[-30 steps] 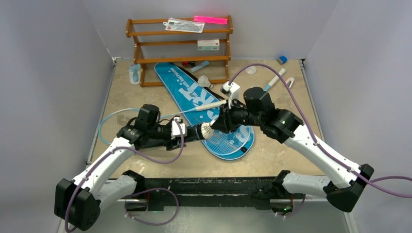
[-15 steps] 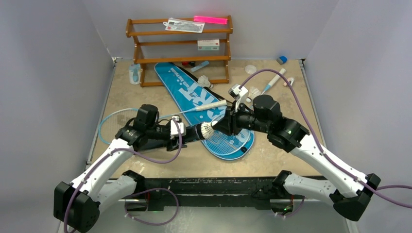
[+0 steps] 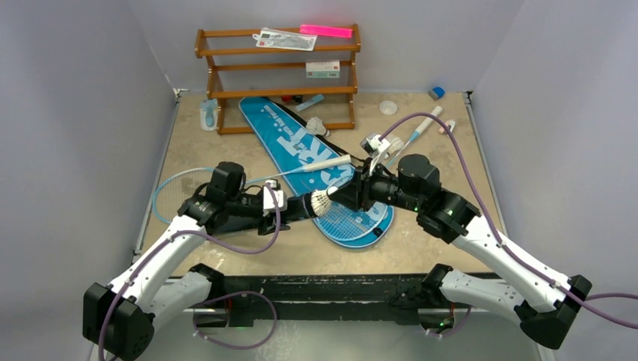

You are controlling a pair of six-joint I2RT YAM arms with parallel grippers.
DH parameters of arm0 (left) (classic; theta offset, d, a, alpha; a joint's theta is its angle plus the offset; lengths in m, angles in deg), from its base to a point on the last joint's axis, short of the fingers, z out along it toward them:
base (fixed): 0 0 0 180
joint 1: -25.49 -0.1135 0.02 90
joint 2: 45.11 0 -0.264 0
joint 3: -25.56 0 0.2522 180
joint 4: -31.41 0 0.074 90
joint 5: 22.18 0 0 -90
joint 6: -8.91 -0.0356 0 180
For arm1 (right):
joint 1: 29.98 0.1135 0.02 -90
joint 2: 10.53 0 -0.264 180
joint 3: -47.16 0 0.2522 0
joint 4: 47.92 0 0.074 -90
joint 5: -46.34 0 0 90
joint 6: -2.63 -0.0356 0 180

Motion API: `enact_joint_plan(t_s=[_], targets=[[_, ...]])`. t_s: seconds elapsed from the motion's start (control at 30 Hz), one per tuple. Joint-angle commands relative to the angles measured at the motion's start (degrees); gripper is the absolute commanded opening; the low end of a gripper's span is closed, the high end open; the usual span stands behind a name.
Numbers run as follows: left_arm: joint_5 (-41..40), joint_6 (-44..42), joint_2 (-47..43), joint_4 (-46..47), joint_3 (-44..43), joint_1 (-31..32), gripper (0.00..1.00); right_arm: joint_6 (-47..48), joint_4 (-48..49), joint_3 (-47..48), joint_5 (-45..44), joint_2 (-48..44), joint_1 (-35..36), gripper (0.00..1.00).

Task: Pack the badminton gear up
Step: Place the shuttlecock at the shuttle tube.

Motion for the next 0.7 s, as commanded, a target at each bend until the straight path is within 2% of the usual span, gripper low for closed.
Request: enact_joint_plan(t_s=[0.0, 0.67], targets=[[9.0, 0.0, -1.0, 1.4, -1.2, -0.2, 0.22, -0.8, 3.7, -1.1, -1.5, -1.0, 0.0, 0.05], [10.8, -1.8, -0.3, 0.1, -1.5, -0.2, 0.22, -2.4, 4.3, -2.7, -2.7, -3.2, 0.0, 0.04]])
